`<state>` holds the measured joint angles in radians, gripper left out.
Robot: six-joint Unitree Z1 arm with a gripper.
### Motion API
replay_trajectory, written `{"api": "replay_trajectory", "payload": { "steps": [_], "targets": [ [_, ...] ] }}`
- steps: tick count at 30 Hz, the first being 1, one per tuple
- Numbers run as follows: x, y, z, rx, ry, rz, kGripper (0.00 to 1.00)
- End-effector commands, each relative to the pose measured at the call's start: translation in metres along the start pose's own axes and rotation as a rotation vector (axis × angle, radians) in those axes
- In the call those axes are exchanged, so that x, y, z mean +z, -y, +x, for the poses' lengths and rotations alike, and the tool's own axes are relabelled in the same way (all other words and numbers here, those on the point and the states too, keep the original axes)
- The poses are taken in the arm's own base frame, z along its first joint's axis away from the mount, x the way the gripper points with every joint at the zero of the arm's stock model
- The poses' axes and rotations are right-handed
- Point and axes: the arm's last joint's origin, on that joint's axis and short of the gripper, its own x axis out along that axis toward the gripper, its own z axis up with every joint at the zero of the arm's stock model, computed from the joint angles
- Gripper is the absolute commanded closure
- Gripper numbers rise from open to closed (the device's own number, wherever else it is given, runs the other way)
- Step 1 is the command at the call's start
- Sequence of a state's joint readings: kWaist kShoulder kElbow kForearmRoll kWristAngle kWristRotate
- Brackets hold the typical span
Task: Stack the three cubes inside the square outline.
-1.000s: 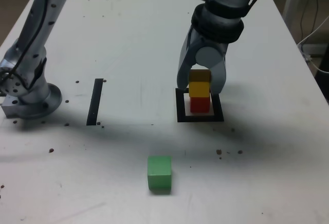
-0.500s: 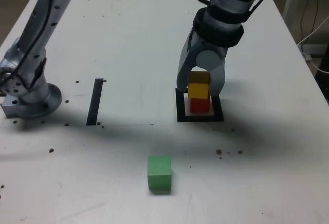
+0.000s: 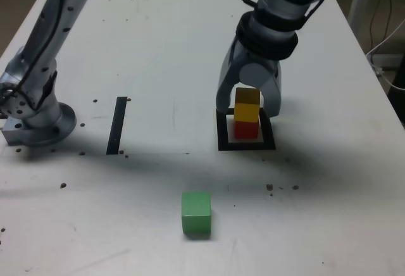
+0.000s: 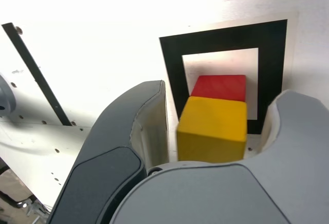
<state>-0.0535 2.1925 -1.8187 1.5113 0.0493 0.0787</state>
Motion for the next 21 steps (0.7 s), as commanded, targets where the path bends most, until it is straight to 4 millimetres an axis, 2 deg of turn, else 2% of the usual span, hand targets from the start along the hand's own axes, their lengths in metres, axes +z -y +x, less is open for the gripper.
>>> {"api": "replay_trajectory", "payload": {
  "steps": [1, 8, 13, 21],
  "targets": [
    [-0.012, 0.001, -0.009, 0.009, 0.020, -0.011, 0.00],
    [-0.059, 0.017, -0.032, 0.018, 0.067, -0.049, 0.00],
    [-0.085, 0.049, -0.044, 0.027, 0.103, -0.049, 0.00],
    [-0.104, 0.100, -0.042, 0.033, 0.107, -0.036, 0.00]
  ]
}}
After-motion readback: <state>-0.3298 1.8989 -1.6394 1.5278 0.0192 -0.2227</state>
